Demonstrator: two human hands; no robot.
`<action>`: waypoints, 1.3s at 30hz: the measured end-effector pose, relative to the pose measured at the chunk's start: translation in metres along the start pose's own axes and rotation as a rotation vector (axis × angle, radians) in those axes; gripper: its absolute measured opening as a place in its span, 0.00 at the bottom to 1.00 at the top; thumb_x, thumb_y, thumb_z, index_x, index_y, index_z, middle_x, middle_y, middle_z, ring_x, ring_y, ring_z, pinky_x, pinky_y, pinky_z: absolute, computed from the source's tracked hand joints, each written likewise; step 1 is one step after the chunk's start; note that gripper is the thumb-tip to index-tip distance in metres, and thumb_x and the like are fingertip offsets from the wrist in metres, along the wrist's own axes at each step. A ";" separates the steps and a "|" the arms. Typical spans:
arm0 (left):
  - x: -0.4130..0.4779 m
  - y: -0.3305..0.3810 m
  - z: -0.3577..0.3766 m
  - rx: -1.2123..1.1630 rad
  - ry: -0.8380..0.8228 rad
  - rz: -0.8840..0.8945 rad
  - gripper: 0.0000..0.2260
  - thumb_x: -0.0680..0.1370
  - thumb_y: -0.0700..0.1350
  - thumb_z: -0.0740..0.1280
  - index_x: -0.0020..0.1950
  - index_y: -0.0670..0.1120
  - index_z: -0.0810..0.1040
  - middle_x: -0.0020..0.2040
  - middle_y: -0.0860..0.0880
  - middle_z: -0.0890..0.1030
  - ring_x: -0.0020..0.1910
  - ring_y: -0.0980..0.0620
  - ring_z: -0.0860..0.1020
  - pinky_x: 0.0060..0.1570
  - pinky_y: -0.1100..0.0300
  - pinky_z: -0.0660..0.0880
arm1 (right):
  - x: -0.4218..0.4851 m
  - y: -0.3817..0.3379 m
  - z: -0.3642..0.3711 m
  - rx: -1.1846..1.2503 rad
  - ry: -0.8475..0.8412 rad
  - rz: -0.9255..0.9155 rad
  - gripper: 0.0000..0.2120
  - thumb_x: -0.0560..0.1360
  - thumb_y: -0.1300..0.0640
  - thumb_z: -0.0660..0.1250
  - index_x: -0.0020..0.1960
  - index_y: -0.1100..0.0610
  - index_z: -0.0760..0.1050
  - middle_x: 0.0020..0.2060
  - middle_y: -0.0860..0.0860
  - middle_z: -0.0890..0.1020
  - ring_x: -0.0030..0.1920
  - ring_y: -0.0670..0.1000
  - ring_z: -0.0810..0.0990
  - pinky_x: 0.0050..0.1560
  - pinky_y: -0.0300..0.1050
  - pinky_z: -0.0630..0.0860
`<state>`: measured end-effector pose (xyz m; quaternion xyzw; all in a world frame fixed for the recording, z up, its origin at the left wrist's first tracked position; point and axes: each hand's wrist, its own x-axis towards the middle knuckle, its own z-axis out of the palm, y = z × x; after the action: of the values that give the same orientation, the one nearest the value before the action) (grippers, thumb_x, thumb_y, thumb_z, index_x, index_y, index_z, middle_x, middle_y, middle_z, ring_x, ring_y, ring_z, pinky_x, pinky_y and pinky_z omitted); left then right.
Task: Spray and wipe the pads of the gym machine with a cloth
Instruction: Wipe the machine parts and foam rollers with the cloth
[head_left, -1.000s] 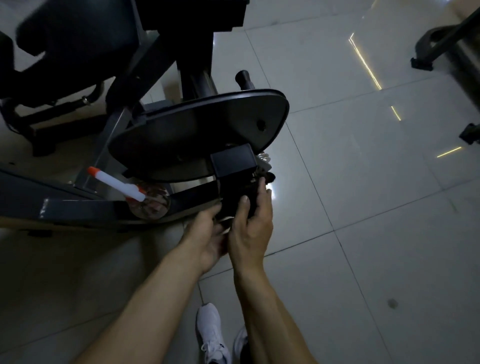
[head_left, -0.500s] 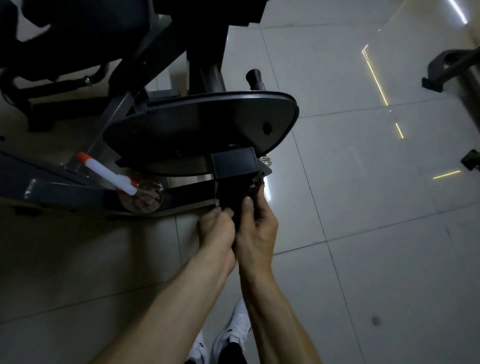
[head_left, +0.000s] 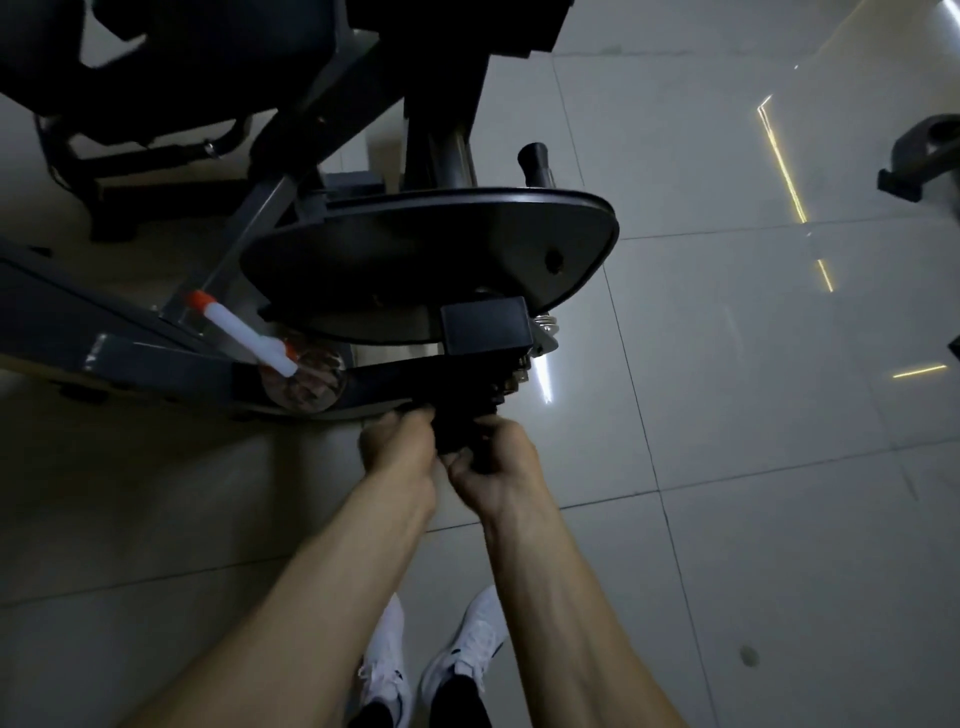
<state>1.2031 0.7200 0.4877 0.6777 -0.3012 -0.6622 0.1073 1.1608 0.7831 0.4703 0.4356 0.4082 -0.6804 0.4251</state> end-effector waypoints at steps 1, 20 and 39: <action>-0.008 0.010 0.009 -0.044 -0.032 -0.056 0.09 0.78 0.34 0.66 0.41 0.45 0.77 0.42 0.42 0.82 0.34 0.50 0.78 0.33 0.62 0.77 | 0.002 -0.006 0.003 0.020 0.027 -0.024 0.13 0.78 0.68 0.56 0.53 0.60 0.78 0.42 0.59 0.81 0.40 0.55 0.79 0.38 0.42 0.73; -0.095 0.028 0.016 -0.008 -0.560 -0.202 0.16 0.78 0.46 0.62 0.63 0.46 0.82 0.66 0.46 0.81 0.67 0.52 0.73 0.77 0.46 0.61 | -0.095 -0.049 -0.011 -0.492 -0.032 -0.718 0.24 0.76 0.71 0.68 0.67 0.51 0.78 0.55 0.51 0.87 0.56 0.49 0.86 0.57 0.45 0.82; -0.017 0.093 -0.087 0.029 0.120 0.178 0.44 0.73 0.57 0.74 0.82 0.53 0.54 0.74 0.42 0.70 0.65 0.42 0.76 0.58 0.47 0.75 | -0.078 -0.032 0.035 -0.149 0.024 -0.049 0.15 0.84 0.61 0.59 0.66 0.67 0.76 0.51 0.62 0.83 0.41 0.57 0.87 0.39 0.49 0.85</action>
<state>1.2636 0.6333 0.5612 0.6884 -0.3629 -0.6036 0.1737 1.1422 0.7783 0.5594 0.4007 0.4734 -0.6531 0.4346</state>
